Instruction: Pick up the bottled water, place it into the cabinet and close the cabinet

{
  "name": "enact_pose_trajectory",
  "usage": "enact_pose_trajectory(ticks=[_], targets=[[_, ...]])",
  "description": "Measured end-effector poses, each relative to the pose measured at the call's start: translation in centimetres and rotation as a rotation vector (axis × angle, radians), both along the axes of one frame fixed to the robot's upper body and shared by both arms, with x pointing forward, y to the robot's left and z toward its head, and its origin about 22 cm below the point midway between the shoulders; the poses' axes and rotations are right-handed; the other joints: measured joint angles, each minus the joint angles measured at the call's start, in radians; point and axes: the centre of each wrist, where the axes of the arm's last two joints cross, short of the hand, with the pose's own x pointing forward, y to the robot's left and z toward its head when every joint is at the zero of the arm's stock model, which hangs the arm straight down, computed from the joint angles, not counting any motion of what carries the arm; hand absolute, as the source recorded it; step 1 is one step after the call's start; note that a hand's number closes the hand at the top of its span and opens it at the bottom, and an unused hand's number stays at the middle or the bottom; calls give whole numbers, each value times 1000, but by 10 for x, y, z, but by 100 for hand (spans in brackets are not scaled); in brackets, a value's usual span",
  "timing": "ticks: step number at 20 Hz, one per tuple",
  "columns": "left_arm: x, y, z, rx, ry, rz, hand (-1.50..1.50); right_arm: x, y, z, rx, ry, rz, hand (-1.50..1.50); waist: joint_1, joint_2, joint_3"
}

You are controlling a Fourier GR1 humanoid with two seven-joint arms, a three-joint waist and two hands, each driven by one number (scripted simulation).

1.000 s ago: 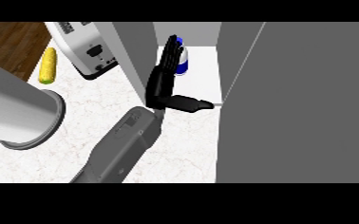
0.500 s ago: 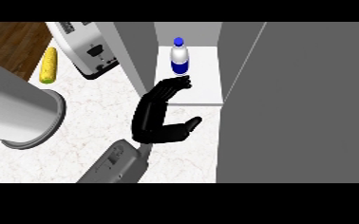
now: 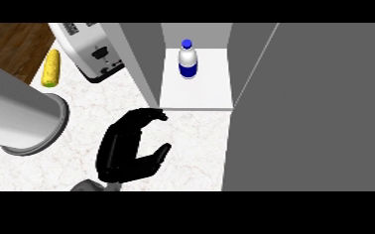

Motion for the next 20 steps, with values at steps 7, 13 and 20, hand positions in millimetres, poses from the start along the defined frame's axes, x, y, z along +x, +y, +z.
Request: enact_pose_trajectory(ticks=[7,13,20], targets=[[-33,46,10,-28,3,66,-150,-1,14,1,54,14,131,150,2,-2,-2],[-46,79,16,-72,24,109,-150,2,28,3,66,33,246,150,7,-3,-6],[-60,107,22,-82,34,118,-150,10,32,6,22,1,300,150,30,-7,-12]])
